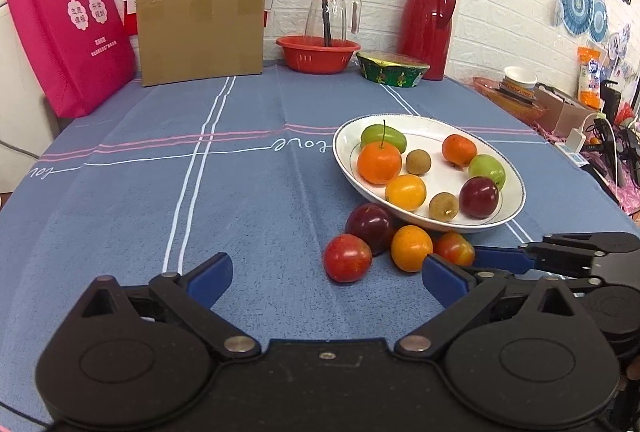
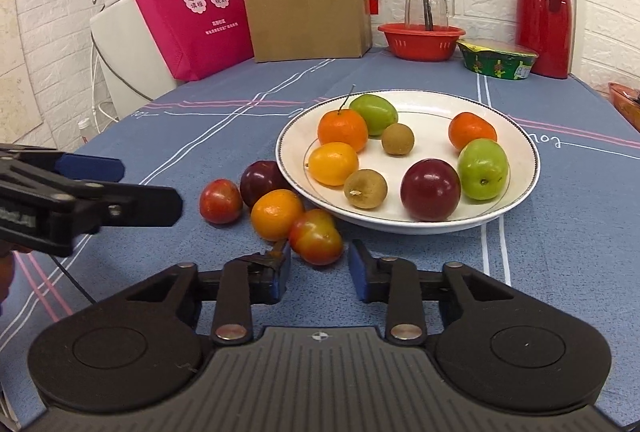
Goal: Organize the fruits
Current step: 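Close the left tool on a red tomato while the right tool grasps a red-yellow tomato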
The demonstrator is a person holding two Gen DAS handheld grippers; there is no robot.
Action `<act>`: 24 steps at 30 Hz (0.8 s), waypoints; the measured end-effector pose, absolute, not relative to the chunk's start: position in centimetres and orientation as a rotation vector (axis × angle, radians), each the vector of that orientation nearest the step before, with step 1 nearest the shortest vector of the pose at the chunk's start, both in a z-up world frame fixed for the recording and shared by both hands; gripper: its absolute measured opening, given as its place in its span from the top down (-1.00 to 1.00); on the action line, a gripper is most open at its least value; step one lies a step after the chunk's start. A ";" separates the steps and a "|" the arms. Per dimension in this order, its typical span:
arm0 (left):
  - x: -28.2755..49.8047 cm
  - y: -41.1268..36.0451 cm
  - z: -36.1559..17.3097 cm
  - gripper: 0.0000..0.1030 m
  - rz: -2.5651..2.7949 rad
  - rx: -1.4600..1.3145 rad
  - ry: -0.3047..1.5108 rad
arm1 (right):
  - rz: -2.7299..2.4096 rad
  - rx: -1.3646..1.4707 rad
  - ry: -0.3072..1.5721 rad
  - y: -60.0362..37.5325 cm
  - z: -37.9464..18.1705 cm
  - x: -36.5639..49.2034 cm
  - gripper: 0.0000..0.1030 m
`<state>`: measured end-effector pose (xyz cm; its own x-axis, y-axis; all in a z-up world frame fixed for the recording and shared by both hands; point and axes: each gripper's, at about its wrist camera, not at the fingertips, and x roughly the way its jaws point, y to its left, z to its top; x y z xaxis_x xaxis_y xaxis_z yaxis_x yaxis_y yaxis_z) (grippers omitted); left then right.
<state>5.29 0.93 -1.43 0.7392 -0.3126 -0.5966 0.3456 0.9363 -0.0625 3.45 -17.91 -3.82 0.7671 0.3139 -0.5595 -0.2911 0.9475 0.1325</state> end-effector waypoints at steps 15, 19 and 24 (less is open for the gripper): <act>8.1 0.4 -3.1 -1.00 -0.437 0.043 0.730 | 0.334 -0.017 0.608 -17.0 -3.8 3.7 -0.10; 8.3 0.2 -3.1 -1.00 -0.441 0.044 0.731 | 0.336 -0.031 0.602 -16.8 -3.7 3.7 -0.13; 8.1 0.1 -3.0 -1.00 -0.444 0.048 0.735 | 0.343 -0.031 0.609 -16.8 -3.8 3.8 -0.07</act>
